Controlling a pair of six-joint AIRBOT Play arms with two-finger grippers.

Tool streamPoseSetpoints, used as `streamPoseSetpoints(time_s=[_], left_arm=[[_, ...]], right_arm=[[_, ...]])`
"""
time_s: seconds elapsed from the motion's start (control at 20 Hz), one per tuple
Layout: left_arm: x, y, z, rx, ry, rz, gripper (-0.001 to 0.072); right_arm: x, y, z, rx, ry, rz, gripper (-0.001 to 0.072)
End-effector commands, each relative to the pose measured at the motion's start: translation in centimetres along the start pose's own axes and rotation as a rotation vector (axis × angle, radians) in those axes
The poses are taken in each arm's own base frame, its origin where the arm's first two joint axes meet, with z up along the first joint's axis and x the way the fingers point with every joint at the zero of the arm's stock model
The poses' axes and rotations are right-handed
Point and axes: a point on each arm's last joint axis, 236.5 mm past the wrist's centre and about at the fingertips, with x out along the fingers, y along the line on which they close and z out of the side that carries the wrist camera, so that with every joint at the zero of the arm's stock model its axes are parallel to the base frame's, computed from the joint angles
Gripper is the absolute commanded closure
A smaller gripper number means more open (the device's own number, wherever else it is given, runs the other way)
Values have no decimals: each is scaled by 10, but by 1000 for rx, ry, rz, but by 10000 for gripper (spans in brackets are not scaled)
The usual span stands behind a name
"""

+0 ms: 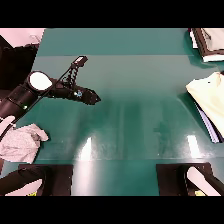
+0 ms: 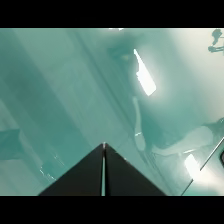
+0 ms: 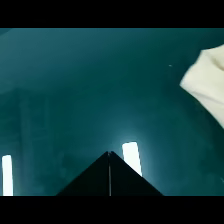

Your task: Fold the shirts.

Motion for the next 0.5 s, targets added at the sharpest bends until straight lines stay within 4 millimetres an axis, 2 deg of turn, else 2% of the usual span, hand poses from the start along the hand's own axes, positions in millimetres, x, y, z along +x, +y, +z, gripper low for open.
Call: streamPoseSetpoints(time_s=[0.0, 0.1, 0.2, 0.45], left_arm=[[0, 0, 1, -1, -3, 1, 682], [0, 0, 1, -1, -3, 0, 682], [0, 0, 1, -1, -4, 0, 682], [0, 0, 1, -1, -4, 0, 682]], right_arm=[[14, 58, -11, -120, 15, 101, 691], [21, 73, -20, -151, 43, 131, 691], [29, 79, -28, -166, 79, 147, 691], [48, 78, -48, -159, 191, 158, 691]])
